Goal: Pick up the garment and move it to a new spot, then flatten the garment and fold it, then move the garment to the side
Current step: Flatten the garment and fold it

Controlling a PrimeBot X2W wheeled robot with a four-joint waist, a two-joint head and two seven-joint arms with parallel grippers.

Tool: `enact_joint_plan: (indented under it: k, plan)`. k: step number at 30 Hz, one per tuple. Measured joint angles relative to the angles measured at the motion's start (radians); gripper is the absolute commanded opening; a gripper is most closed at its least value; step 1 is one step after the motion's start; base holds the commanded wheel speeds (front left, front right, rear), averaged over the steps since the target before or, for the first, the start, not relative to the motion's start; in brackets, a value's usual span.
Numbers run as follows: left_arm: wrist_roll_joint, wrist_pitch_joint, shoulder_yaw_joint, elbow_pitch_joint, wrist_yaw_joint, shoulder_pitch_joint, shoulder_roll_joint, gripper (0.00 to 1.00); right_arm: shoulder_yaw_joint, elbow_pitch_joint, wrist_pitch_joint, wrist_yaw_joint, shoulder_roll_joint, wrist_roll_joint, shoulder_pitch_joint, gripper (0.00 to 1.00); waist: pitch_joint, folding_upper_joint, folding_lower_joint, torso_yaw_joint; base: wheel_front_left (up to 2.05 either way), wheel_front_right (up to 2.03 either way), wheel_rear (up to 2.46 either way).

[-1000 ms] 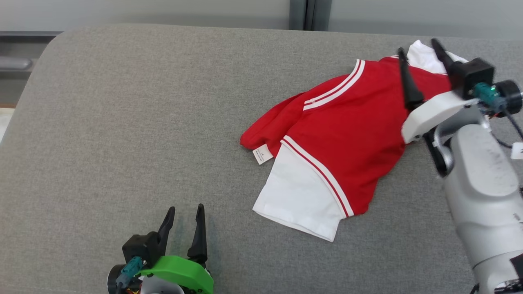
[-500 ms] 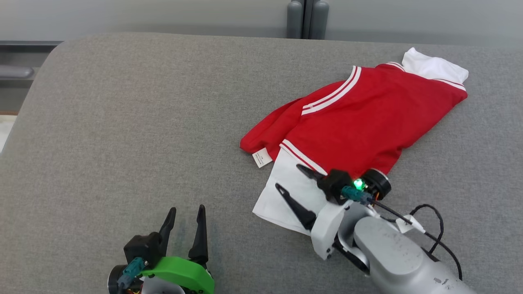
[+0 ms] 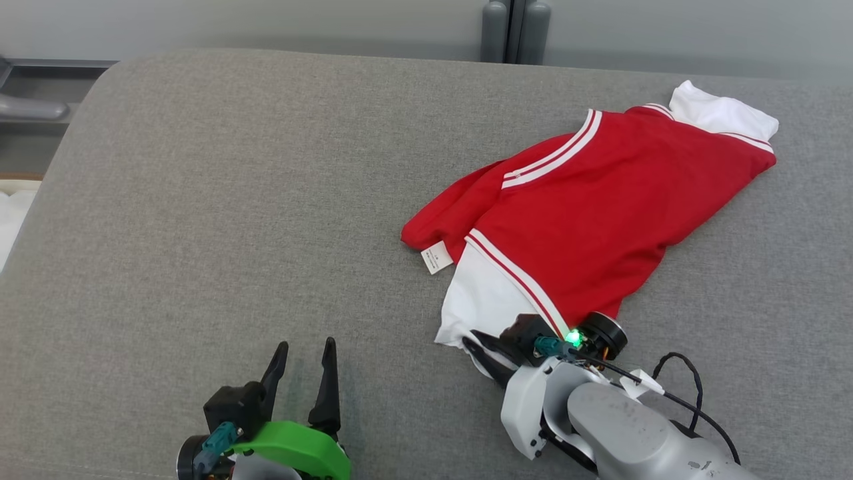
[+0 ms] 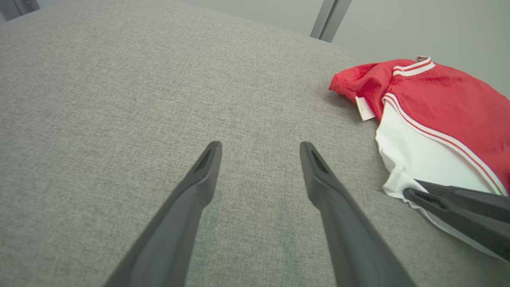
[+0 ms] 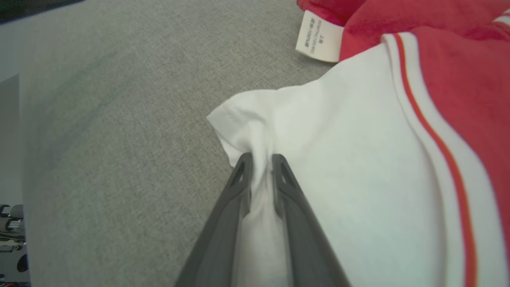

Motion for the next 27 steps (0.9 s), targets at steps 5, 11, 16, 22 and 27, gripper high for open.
enact_joint_plan:
  k: [5,11,16,22,27]
  plan:
    - [0.004,0.0,0.015,0.001,0.006,0.014,0.0,1.0,-0.1,-0.061,-0.01,0.001,-0.002,0.01,-0.004,0.0,-0.011,0.0,0.0,-0.018,0.0,0.0,0.0]
    - [0.009,0.0,0.029,-0.001,0.001,0.018,0.0,1.0,-0.433,-0.307,-0.011,0.001,-0.026,-0.057,0.067,0.0,-0.029,0.0,0.0,-0.064,0.0,0.0,0.0]
    - [0.016,0.0,0.037,0.0,-0.002,0.023,0.0,1.0,-0.661,-0.476,-0.011,0.001,-0.02,-0.129,0.189,0.0,-0.047,0.0,0.0,-0.117,0.0,0.0,0.0]
    - [0.024,0.0,0.042,0.002,-0.004,0.028,0.0,1.0,-0.887,-0.576,-0.011,0.001,-0.011,-0.187,0.304,0.0,-0.062,0.0,0.0,-0.187,0.0,0.0,0.0]
    - [0.027,0.0,0.041,0.003,-0.006,0.031,0.0,1.0,-1.028,-0.569,-0.011,0.001,-0.001,-0.255,0.379,1.0,-0.071,0.0,0.0,-0.247,0.0,0.0,0.0]
